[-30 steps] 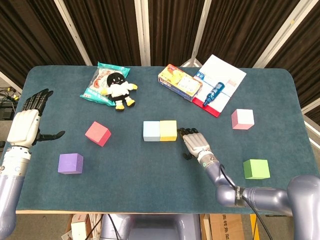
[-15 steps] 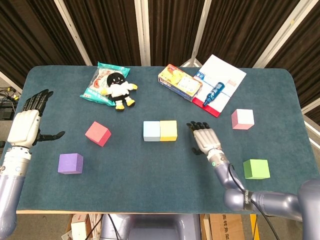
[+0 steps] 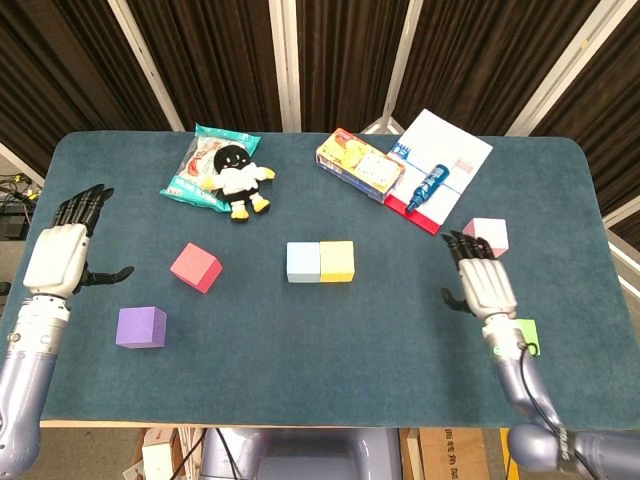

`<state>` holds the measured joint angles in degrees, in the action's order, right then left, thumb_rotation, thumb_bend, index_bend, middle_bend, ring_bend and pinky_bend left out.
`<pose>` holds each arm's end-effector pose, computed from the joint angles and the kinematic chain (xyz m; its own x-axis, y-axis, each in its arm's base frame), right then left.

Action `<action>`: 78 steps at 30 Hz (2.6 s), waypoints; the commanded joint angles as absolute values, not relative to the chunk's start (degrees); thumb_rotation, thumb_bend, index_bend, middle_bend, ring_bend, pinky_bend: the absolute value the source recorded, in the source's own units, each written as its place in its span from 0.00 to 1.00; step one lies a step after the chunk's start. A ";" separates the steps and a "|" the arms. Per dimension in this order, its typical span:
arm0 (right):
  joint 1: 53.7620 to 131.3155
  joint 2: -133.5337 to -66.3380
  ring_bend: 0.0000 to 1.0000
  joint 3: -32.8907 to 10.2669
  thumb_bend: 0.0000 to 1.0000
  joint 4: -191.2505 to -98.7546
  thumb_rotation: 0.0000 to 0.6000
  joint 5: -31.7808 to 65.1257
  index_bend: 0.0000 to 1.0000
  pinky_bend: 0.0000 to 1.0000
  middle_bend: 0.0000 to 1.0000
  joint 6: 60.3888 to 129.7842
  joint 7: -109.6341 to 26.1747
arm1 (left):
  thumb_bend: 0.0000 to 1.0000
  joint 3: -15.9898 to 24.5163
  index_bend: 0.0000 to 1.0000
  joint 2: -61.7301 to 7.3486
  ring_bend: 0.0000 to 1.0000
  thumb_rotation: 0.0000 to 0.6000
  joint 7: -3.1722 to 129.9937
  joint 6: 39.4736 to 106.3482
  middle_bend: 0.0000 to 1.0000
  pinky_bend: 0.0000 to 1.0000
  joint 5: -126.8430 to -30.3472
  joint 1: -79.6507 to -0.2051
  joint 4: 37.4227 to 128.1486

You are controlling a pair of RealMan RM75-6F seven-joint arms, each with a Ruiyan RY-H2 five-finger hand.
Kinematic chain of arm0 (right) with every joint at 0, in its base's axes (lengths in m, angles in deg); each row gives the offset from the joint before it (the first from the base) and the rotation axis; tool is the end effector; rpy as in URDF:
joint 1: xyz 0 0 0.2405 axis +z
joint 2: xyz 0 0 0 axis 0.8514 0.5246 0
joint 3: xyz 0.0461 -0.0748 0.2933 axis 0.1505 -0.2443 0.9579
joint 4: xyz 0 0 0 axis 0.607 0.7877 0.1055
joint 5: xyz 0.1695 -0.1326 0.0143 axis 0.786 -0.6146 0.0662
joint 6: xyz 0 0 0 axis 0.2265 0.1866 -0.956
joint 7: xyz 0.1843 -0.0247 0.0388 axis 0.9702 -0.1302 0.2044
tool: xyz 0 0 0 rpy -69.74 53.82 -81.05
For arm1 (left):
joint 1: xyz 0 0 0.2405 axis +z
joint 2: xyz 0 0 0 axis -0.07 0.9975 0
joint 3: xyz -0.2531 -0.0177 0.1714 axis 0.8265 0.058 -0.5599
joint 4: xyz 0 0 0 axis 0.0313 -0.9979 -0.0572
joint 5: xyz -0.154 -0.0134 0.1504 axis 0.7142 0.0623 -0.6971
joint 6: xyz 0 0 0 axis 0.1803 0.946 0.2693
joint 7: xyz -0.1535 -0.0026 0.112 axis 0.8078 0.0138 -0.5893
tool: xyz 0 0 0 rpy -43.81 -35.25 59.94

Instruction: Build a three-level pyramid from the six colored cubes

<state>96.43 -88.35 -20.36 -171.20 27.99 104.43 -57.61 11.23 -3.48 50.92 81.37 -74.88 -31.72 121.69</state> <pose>-0.2538 -0.3871 0.0872 0.3357 -0.1864 0.9233 -0.9416 -0.0397 0.3343 -0.2304 0.3733 0.1861 0.2443 0.0093 0.9697 0.9693 -0.0317 -0.2439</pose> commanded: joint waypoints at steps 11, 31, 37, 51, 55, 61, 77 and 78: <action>88.38 -84.52 0.00 -19.17 0.38 -172.81 1.00 21.47 0.00 0.00 0.00 108.66 -51.09 | 0.08 9.63 0.00 -5.51 0.00 1.00 47.31 78.30 0.06 0.00 -72.20 -33.30 118.72; 85.51 -84.00 0.00 -14.94 0.38 -173.56 1.00 19.09 0.00 0.00 0.00 105.78 -48.60 | 0.08 4.76 0.00 -6.76 0.00 1.00 42.07 53.54 0.12 0.00 -73.13 -45.12 102.24; 84.88 -83.99 0.00 -14.08 0.38 -173.72 1.00 18.48 0.00 0.00 0.00 105.38 -48.82 | 0.08 4.05 0.00 -10.21 0.00 1.00 42.44 50.07 0.12 0.00 -74.67 -48.00 97.29; 83.46 -83.80 0.00 -11.72 0.38 -174.10 1.00 18.18 0.00 0.00 0.00 104.85 -48.00 | 0.08 2.58 0.00 -16.56 0.00 1.00 43.02 44.24 0.14 0.00 -77.11 -53.78 90.09; 83.16 -83.82 0.00 -11.20 0.38 -174.06 1.00 17.93 0.00 0.00 0.00 104.67 -47.82 | 0.08 1.87 0.00 -17.90 0.00 1.00 42.64 43.62 0.18 0.01 -76.63 -54.69 88.94; 82.71 -83.73 0.00 -10.42 0.38 -174.10 1.00 17.91 0.00 0.00 0.00 104.35 -47.23 | 0.09 1.01 0.01 -19.06 0.00 1.00 42.35 43.75 0.32 0.04 -74.96 -55.15 88.12; 81.90 -83.77 0.00 -9.61 0.38 -174.83 1.00 16.74 0.00 0.00 0.00 103.29 -46.42 | 0.15 5.08 0.05 -20.72 0.04 1.00 40.31 55.76 0.43 0.06 -54.82 -54.90 96.03; 81.84 -83.75 0.00 -9.56 0.38 -174.89 1.00 16.67 0.00 0.00 0.00 103.26 -46.39 | 0.15 5.33 0.05 -20.93 0.04 1.00 39.35 56.63 0.43 0.06 -52.25 -55.30 96.92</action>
